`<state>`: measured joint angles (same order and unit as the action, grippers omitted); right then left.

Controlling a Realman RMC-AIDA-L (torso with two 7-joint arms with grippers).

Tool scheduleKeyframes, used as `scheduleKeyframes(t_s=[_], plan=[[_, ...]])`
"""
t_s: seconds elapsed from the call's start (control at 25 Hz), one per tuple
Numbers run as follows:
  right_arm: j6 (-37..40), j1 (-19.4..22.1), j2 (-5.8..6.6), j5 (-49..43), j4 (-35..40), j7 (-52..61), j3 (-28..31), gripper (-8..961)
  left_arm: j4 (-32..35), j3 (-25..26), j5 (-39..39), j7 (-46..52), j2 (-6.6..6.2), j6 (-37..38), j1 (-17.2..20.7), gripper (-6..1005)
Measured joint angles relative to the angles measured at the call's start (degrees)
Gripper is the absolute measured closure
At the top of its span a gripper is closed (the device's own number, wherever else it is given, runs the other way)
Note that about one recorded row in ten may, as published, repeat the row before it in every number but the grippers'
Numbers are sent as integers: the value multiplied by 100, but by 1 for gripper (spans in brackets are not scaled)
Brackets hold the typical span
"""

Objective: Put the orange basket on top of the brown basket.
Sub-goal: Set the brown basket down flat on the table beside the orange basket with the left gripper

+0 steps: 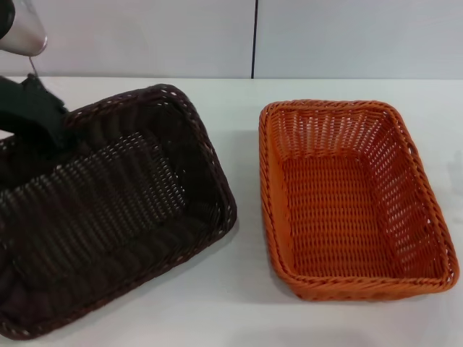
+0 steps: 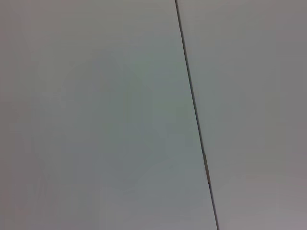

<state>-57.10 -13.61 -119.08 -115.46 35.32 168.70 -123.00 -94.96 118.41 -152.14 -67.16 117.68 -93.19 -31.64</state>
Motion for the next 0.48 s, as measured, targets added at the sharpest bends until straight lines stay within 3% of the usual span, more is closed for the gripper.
scheduleKeyframes(t_s=[0.28, 0.32, 0.48], plan=[[-4, 14, -10, 0, 50, 0, -5, 211, 328, 29, 297, -543, 0, -55, -367, 813], [-4, 16, -10, 0, 51, 0, -4, 211, 674, 17, 327, -685, 5, 66, -555, 814], [-4, 25, -10, 5, 52, 0, -4, 211, 1011, 2, 328, -782, 7, 198, -717, 814]])
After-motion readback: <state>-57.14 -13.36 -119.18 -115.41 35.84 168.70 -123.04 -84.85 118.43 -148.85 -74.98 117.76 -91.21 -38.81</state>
